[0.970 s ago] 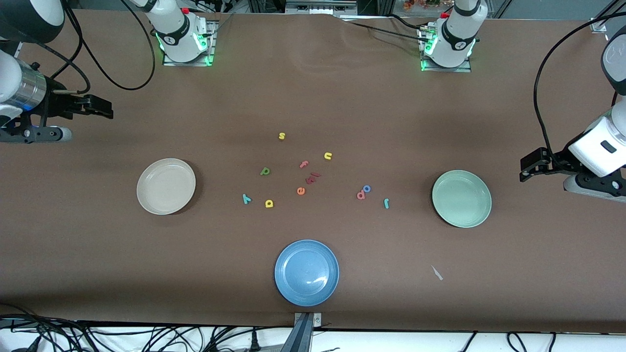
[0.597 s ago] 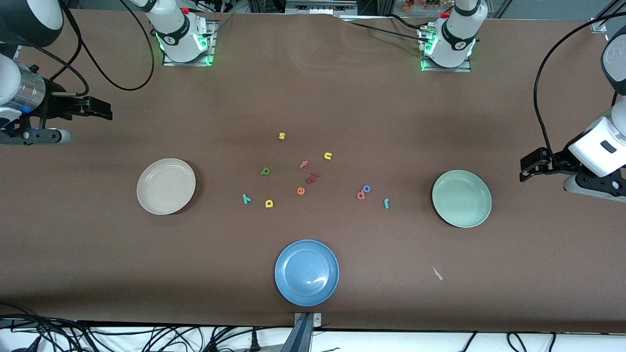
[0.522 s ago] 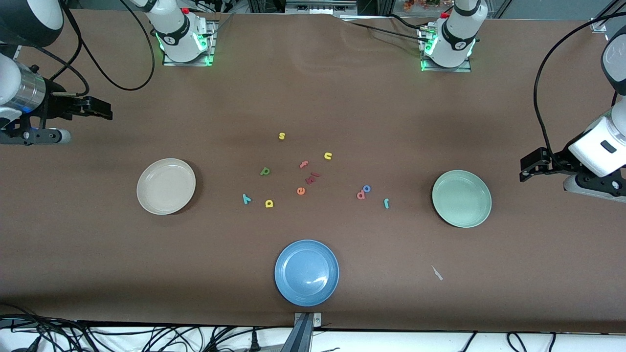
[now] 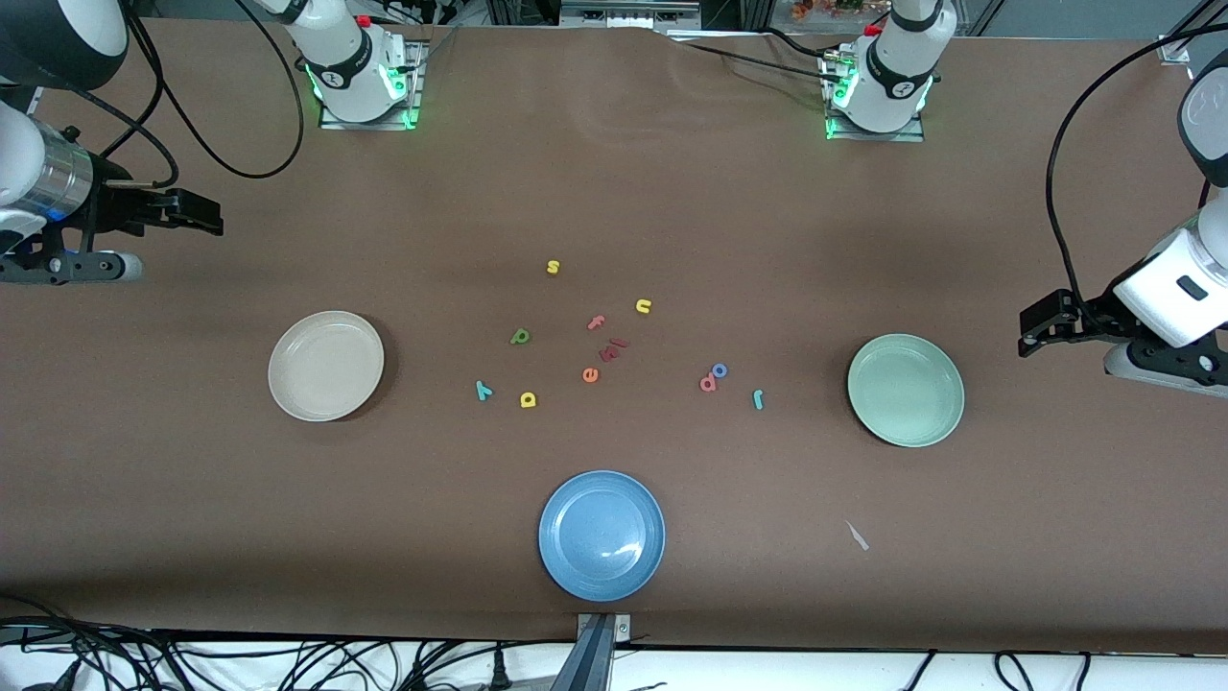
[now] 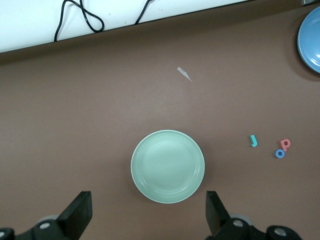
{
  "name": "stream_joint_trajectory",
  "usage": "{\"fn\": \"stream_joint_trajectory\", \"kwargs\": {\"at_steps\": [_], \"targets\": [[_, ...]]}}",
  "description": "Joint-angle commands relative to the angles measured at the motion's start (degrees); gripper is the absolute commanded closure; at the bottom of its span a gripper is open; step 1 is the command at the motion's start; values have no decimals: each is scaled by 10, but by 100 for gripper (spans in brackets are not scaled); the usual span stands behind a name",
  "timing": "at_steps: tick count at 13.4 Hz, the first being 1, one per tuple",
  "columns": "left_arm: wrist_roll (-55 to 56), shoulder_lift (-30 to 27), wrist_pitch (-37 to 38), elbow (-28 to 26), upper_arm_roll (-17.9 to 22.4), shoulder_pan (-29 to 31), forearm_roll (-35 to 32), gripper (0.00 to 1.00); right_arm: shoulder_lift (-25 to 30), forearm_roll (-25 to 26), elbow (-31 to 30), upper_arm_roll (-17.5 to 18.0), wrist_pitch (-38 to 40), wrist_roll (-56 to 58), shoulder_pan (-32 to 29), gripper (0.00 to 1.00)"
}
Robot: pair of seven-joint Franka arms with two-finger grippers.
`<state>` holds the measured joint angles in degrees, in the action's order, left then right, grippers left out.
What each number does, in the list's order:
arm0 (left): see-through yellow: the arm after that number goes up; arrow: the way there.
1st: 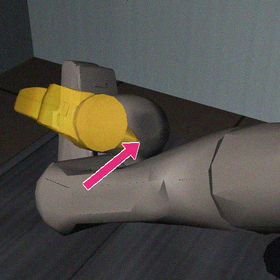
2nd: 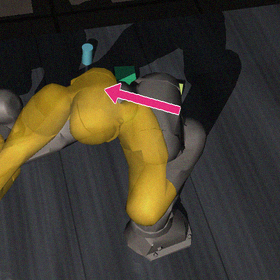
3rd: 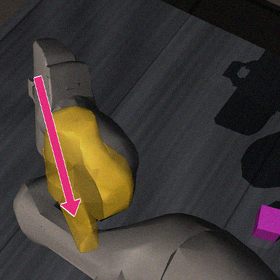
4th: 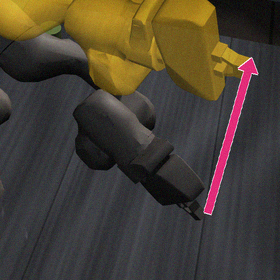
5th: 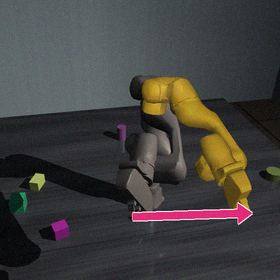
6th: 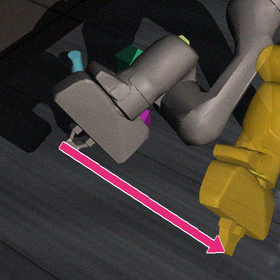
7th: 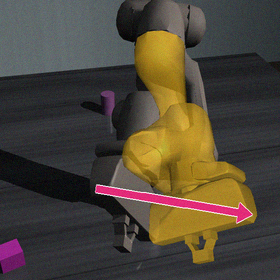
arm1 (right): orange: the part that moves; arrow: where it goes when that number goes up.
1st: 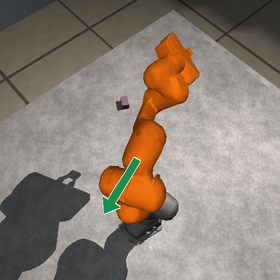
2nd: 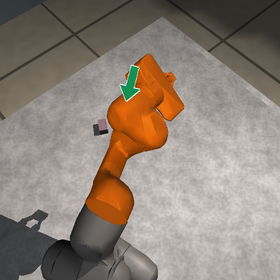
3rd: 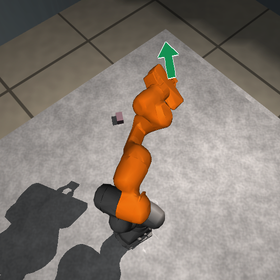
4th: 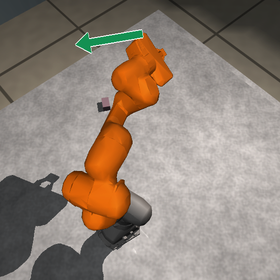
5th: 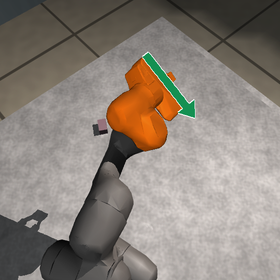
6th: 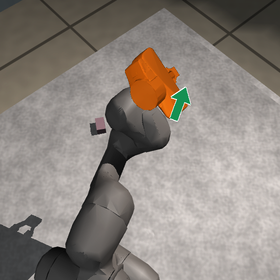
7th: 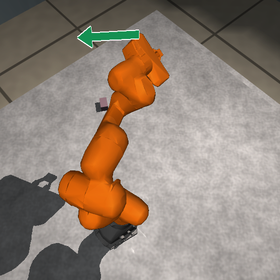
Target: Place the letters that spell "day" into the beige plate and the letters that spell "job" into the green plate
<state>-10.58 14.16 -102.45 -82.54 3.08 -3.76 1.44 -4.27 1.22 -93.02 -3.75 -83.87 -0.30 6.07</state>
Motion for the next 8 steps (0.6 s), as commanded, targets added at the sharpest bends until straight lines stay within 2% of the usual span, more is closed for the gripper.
{"fn": "stream_joint_trajectory", "kwargs": {"at_steps": [1,8], "targets": [[5,5,1,12,0,-3,-12,0,-6,-8,17,1,13,-4,0,0],[5,5,1,12,0,-3,-12,0,-6,-6,17,1,-29,-4,0,0]]}}
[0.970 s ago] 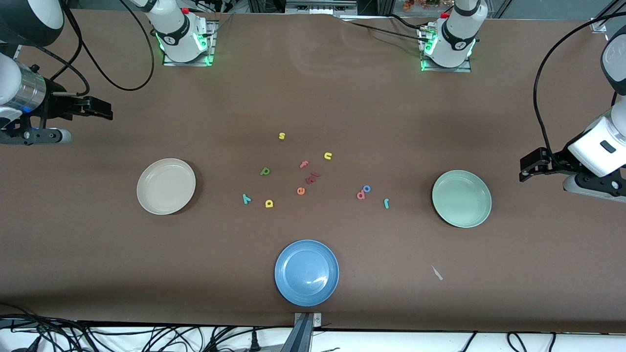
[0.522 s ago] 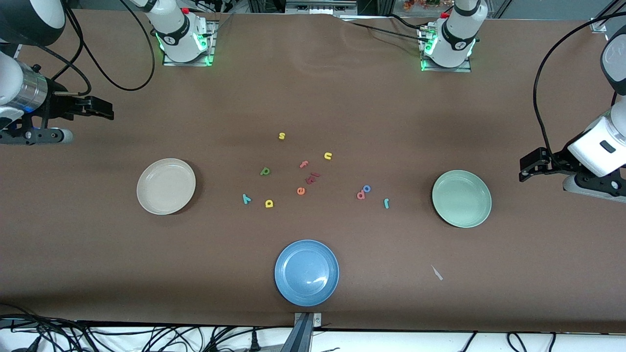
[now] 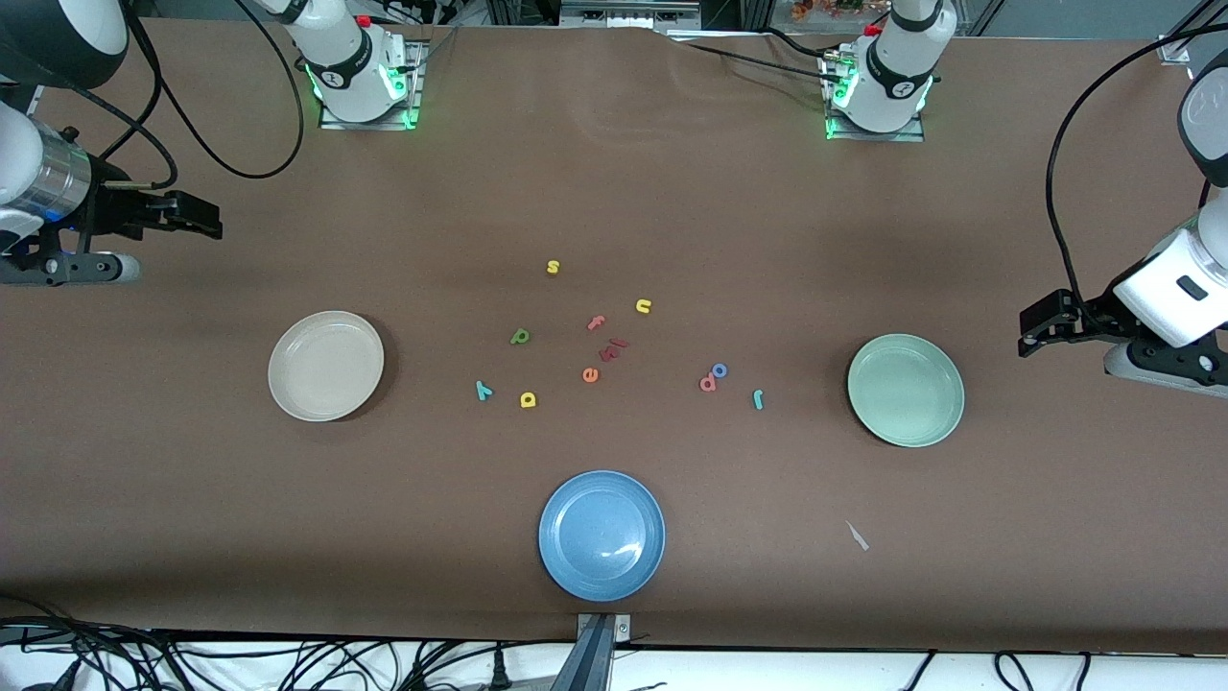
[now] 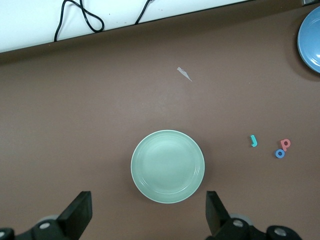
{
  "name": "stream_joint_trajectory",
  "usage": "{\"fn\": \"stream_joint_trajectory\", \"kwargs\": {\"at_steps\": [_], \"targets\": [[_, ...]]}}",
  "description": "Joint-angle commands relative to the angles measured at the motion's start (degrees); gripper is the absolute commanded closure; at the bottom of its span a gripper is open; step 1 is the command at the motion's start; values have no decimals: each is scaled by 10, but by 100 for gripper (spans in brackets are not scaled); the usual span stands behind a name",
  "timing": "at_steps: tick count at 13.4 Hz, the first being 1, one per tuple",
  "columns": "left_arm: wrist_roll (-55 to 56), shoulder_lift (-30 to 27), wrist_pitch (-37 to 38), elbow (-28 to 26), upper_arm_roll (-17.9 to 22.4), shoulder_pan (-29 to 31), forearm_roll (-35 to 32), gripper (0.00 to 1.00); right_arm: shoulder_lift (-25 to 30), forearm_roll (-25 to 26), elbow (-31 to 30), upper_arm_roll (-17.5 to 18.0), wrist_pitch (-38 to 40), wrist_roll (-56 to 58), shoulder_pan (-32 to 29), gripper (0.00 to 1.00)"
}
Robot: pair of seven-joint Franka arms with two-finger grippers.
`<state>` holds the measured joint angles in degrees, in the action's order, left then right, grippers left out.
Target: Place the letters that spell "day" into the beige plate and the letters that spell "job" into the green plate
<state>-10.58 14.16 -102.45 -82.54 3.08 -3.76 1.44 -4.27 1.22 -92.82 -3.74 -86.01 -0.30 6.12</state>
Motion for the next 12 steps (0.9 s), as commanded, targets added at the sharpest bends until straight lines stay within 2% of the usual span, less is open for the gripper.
{"fn": "stream_joint_trajectory", "kwargs": {"at_steps": [1,12], "targets": [[4,5,1,12,0,-3,-13,0,-6,-4,15,1,-14,-5,-1,0],[5,5,1,12,0,-3,-12,0,-6,-3,14,1,-18,-4,0,0]]}}
